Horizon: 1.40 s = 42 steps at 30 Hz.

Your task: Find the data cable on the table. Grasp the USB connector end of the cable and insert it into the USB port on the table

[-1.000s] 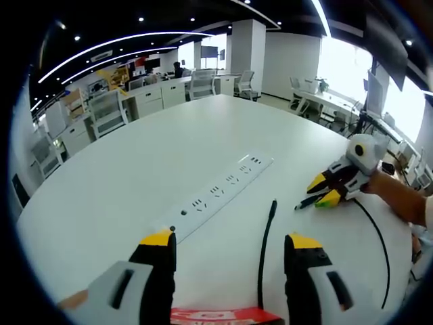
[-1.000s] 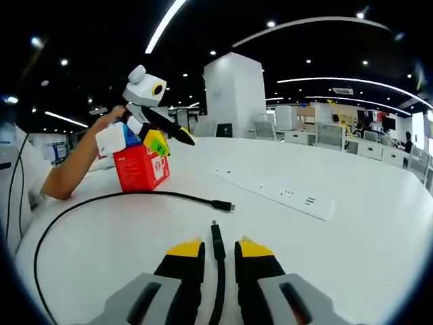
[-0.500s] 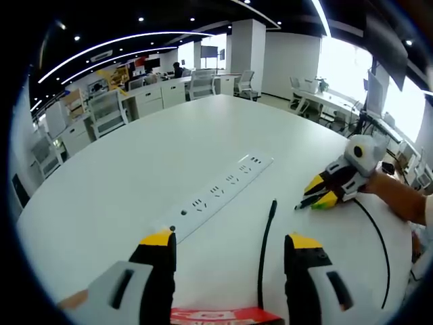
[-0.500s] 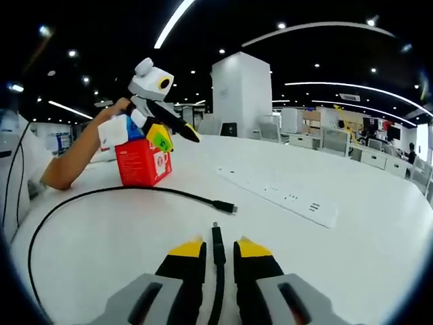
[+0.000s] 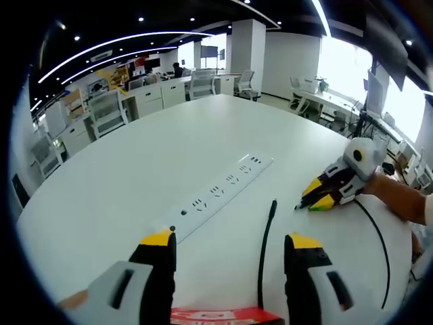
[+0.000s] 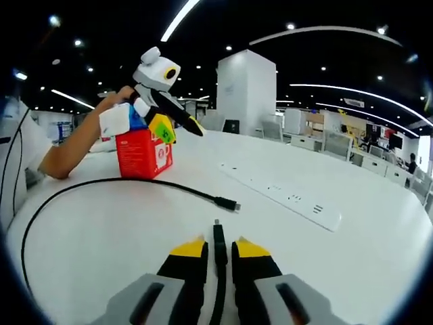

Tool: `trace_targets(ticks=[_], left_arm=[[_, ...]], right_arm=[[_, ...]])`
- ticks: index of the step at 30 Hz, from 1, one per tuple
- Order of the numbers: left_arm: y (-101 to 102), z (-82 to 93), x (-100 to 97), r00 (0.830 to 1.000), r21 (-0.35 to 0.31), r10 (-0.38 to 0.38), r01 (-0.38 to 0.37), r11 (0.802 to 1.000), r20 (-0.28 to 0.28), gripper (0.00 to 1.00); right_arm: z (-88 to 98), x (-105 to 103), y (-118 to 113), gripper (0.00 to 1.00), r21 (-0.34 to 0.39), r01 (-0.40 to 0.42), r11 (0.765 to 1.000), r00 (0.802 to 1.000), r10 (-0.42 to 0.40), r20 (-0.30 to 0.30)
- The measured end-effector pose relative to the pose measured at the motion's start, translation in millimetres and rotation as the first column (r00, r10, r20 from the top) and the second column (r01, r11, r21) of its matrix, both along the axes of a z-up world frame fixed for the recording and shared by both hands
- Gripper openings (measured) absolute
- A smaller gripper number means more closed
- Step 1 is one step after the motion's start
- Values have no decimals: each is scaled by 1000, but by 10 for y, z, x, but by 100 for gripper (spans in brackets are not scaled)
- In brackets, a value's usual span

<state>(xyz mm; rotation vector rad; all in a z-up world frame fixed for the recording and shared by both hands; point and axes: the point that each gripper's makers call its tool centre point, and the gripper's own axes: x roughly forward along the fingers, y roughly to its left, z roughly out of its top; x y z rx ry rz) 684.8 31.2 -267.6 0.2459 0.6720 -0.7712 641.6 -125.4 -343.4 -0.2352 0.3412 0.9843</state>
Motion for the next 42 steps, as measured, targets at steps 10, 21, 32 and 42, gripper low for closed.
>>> trace_targets(ticks=[10, 21, 32, 42], left_arm=[[3, 3, 10, 1000, 0, 0, 0, 1000, 0, 65], [5, -1, 20, 1000, 2, 0, 0, 1000, -1, 65], [3, -4, 9, 1000, 2, 1, -1, 1000, -1, 65], [4, -7, -5, 1000, 1, 1, -1, 1000, 0, 65]], right_arm=[[-4, 2, 6, 18, -1, -11, 1000, 1000, 11, 5], [-7, -10, 40, 16, 3, -33, 999, 999, 33, -1], [-12, -27, 49, 14, 10, -30, 1000, 1000, 30, -2], [-7, -23, 29, 11, 17, -14, 1000, 1000, 14, -9]])
